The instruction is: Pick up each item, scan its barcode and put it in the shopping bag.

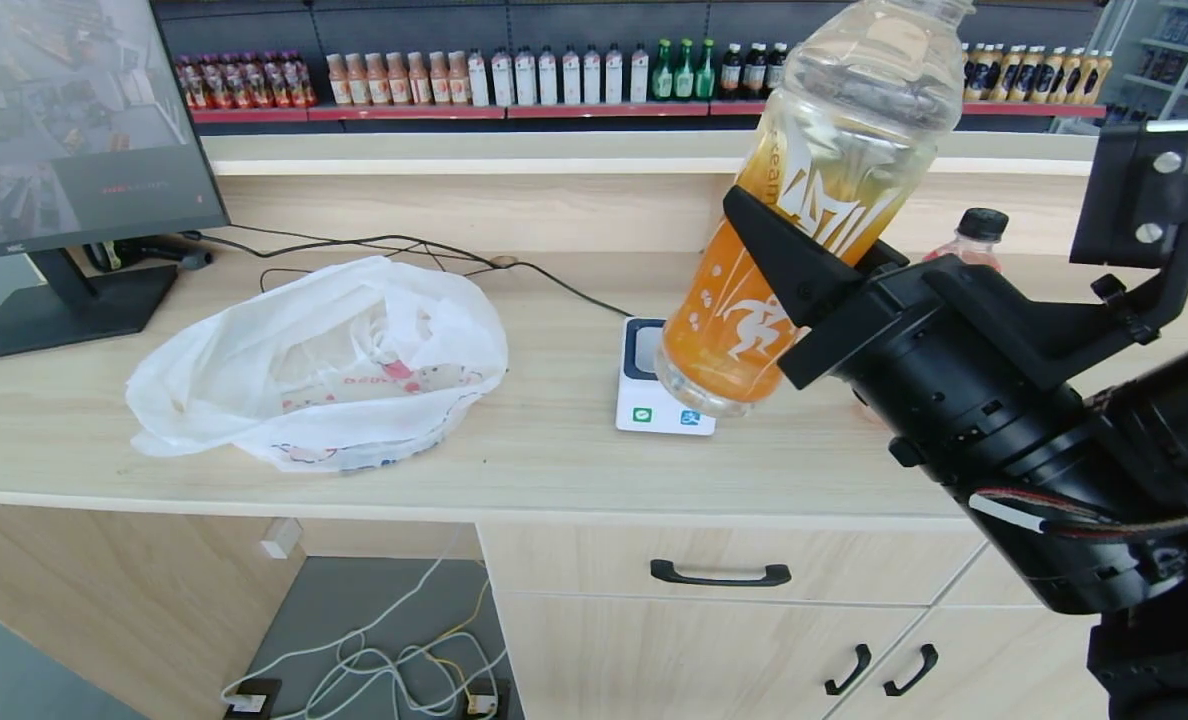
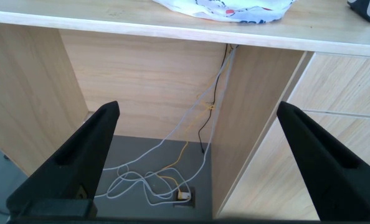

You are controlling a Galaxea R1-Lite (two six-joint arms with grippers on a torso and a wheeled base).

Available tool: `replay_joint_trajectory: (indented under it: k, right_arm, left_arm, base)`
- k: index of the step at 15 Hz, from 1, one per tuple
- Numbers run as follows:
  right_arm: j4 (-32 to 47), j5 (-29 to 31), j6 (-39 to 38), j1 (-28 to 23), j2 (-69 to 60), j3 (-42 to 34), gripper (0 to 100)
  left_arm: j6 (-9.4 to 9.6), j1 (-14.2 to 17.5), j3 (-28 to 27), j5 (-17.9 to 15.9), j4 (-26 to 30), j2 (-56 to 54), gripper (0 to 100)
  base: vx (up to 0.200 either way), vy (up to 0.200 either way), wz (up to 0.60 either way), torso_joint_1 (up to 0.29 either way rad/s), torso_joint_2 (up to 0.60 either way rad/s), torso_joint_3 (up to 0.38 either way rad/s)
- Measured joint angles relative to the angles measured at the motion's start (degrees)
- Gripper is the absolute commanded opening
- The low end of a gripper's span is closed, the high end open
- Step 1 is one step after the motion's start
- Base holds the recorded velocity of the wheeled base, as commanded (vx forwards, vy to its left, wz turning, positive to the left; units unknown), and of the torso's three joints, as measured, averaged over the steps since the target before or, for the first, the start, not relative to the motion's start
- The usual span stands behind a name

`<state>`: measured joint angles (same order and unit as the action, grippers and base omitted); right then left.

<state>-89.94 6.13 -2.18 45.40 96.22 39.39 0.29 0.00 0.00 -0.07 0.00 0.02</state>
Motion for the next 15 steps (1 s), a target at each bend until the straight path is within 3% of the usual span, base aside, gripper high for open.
replay_joint_trajectory:
  k: [15]
  right_arm:
    - [0.0,0.0,-0.1,-0.6,0.7,0.5,0]
  left_arm:
    - [-0.05,0.0,0.0,0.0,0.0,0.0,100]
  base:
    - [0.0,0.2,0.0,0.002,0.0,0.003]
